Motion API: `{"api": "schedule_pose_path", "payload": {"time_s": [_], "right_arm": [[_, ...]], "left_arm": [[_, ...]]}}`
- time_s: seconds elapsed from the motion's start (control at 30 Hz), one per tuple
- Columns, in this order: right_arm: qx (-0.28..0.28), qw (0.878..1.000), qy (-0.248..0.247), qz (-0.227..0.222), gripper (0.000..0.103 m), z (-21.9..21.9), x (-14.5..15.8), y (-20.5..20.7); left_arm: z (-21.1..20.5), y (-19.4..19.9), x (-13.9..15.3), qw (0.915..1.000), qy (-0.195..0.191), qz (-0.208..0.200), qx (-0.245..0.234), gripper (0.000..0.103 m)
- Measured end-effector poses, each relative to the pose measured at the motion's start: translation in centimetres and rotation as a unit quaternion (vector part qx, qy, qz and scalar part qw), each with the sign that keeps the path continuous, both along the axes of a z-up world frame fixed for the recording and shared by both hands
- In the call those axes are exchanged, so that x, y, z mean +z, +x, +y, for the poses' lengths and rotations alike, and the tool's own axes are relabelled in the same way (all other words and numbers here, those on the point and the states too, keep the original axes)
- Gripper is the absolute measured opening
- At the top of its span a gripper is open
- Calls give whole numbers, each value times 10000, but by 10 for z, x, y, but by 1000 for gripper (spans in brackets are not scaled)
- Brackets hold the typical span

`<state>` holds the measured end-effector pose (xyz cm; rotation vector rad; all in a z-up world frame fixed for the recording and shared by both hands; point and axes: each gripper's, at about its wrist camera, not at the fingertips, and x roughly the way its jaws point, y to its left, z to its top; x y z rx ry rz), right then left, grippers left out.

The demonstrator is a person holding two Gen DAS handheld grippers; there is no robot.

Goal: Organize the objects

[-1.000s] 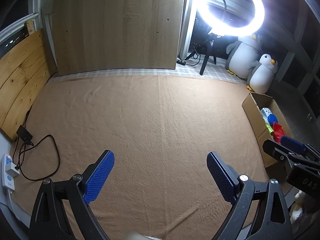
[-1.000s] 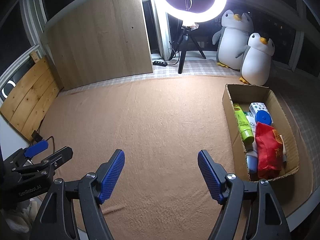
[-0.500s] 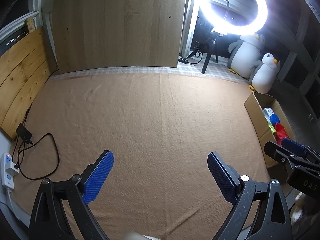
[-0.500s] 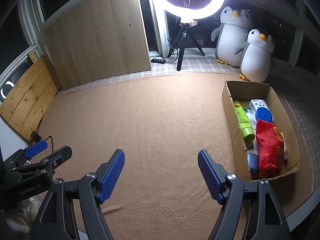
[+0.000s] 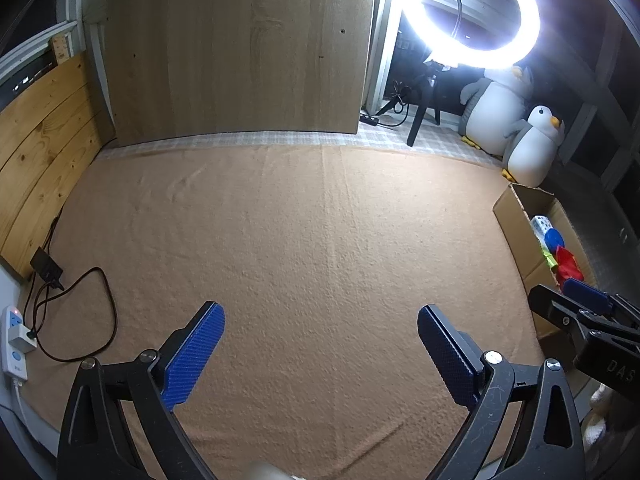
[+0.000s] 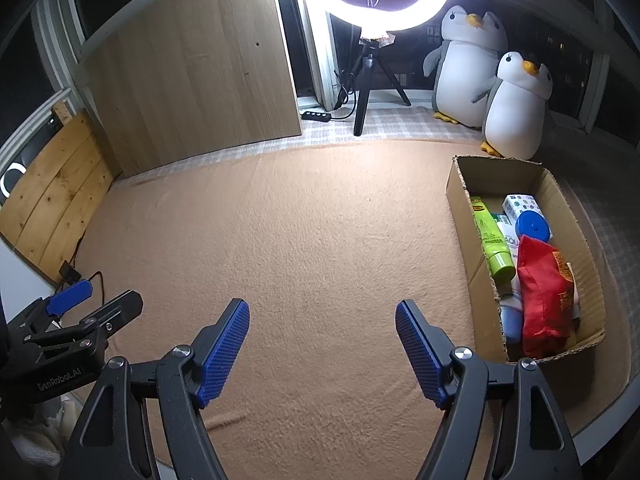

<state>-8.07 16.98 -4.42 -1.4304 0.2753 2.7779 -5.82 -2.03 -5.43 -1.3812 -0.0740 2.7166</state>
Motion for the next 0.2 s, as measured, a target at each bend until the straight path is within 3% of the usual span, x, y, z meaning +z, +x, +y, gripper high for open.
{"api": "schedule_pose_path", "payload": {"time_s": [0.2], "right_arm": [[-8,10000,-13,-72,72,0,-6,-4]], "left_arm": [[1,-4,-5,10000,-33,1,-5,99]]}}
